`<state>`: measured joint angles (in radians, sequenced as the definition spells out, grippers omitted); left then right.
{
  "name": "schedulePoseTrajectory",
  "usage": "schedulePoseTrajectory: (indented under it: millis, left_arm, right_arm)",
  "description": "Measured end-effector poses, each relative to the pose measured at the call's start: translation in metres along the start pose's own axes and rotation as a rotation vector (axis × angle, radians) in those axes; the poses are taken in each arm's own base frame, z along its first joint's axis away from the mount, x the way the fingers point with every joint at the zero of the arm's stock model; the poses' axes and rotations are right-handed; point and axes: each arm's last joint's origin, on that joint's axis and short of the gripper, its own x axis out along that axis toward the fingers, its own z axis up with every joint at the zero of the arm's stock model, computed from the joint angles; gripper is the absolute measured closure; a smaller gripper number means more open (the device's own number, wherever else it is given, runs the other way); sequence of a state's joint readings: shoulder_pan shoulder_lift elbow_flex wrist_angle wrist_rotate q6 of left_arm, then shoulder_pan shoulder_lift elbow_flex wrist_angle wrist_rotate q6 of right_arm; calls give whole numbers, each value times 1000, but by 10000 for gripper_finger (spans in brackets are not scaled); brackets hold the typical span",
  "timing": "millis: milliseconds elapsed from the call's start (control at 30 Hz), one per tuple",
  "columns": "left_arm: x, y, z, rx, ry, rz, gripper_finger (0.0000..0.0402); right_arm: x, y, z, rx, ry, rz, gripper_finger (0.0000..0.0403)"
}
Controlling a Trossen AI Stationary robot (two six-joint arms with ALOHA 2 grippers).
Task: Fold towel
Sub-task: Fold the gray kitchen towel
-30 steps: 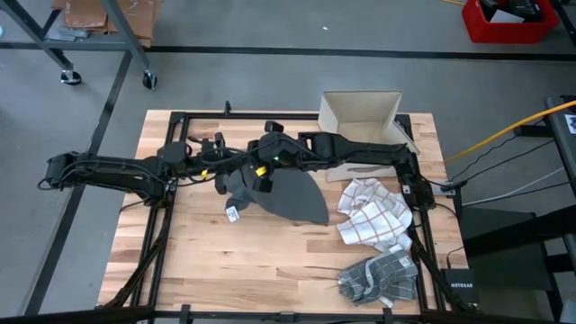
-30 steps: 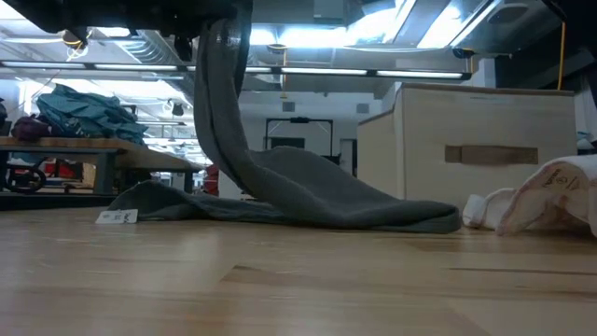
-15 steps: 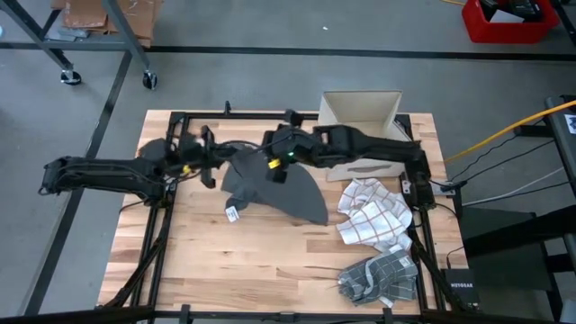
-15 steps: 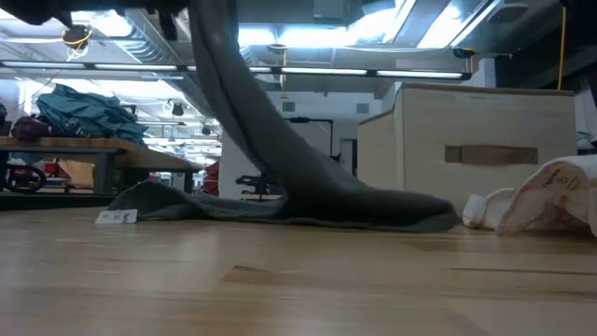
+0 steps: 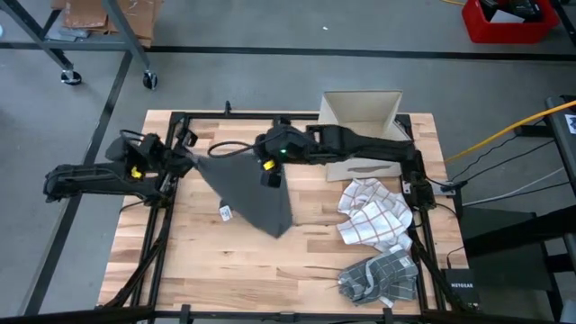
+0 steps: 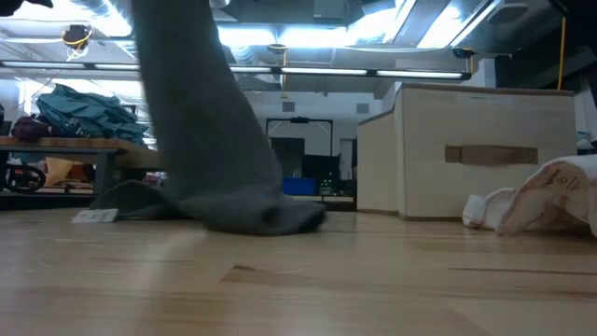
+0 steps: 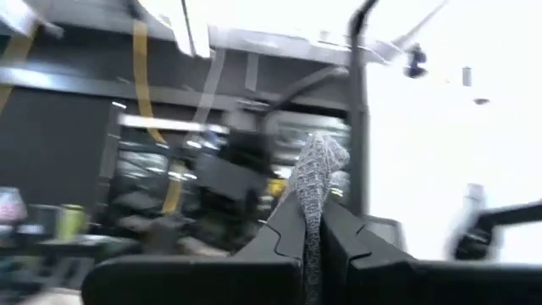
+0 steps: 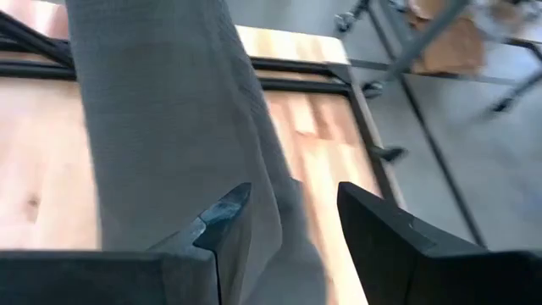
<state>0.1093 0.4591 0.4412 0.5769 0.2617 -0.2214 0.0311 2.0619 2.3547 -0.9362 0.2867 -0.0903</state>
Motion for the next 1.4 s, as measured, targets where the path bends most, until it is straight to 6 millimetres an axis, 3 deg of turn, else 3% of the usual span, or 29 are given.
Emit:
schedulePoseTrajectory:
  millis: [167,433,767,1133,1400]
  left_arm:
    - [0,-1,-5,-82,61,-58,401]
    - [0,-1,-5,-82,63,-58,401]
    - [0,-2,-4,-80,58,-70,401]
    - [0,-2,-4,-84,65,-92,401]
    - [0,-3,-4,-85,67,-102,401]
  right_arm:
    - [22,9,-1,-51,-17,69,226]
    - [31,19,-3,-54,-43,296,226]
    - [72,15,-21,-103,55,256,226]
    - [69,1,-35,-133,204,175,226]
    - [81,-15,-39,-170,178,240,226]
